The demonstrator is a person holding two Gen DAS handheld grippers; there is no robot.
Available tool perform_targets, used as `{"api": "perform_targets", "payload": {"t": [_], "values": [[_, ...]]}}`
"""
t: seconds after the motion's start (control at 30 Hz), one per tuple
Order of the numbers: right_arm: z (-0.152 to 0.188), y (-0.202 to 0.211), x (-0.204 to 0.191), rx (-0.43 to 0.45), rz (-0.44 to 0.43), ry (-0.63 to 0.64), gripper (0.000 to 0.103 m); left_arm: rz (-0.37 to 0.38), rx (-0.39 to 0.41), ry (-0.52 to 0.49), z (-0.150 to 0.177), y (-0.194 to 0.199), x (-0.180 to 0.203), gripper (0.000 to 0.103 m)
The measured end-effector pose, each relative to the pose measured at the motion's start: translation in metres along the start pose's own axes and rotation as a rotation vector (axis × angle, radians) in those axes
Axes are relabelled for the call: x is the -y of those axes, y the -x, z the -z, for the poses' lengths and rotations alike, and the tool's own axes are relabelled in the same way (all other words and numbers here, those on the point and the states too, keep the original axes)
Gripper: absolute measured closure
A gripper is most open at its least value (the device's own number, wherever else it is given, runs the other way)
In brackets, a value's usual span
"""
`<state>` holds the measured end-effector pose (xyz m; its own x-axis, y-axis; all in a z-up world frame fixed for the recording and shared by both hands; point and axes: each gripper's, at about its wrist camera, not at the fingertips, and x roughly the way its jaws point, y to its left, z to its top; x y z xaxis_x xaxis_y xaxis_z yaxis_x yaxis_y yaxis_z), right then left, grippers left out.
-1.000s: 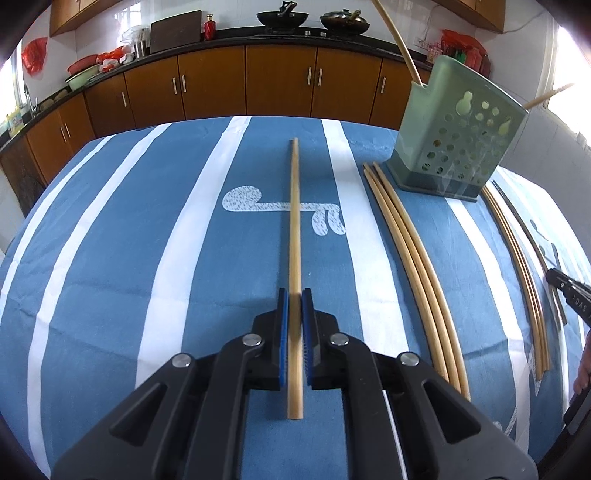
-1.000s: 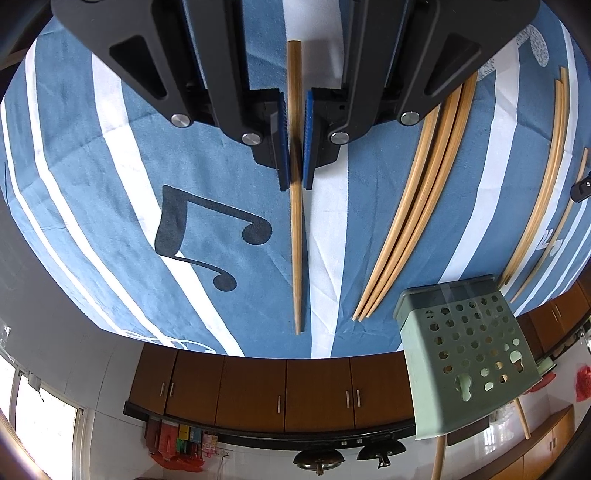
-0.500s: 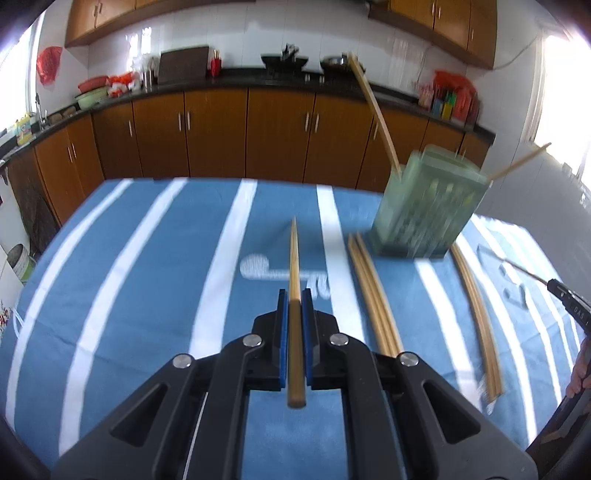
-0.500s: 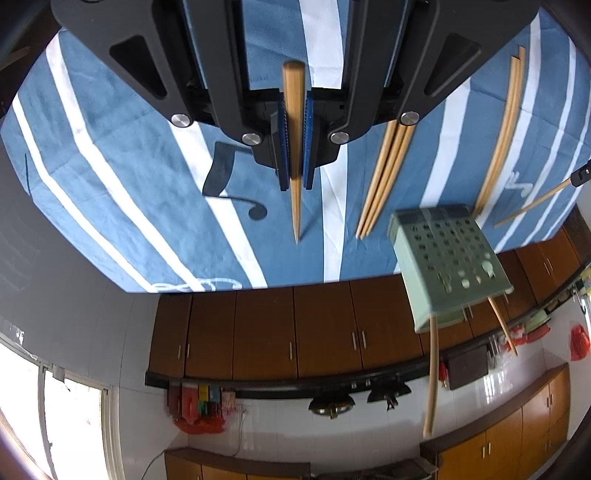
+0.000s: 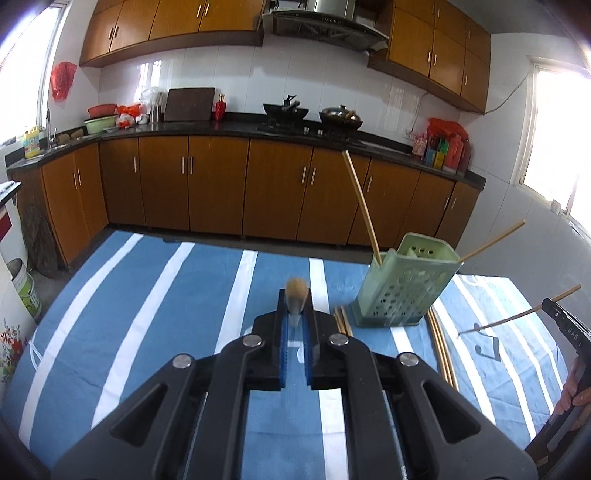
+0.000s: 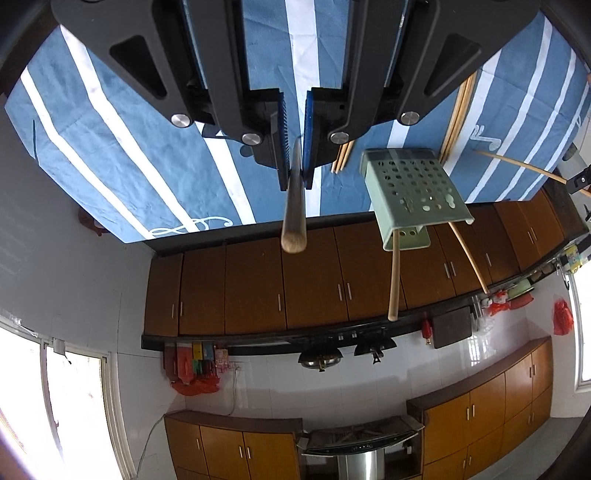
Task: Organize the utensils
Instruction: 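Lift the right tool's chopstick into the green holder while the left tool inserts its chopstick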
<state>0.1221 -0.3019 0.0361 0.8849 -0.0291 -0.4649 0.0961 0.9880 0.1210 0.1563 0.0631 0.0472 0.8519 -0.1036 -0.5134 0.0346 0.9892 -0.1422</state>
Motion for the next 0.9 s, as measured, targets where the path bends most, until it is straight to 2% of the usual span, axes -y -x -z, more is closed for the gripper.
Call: {"api": "perform_targets", "payload": {"t": [0.4,0.7,0.9], "values": [[-0.021,0.012,-0.01,0.023,-0.071,-0.005,0.095,0.048,0.044,0.008,-0.025,0.018,0.01,0.095],[-0.08,0.049,-0.028,0.14,-0.259,-0.054,0.095,0.125,0.178,0.043,-0.089,0.044,0.031,0.095],[-0.107,0.045,-0.05,0.214,-0.273,-0.036,0.095,0.157,0.291,0.094,-0.125,0.051,0.055,0.095]]}}
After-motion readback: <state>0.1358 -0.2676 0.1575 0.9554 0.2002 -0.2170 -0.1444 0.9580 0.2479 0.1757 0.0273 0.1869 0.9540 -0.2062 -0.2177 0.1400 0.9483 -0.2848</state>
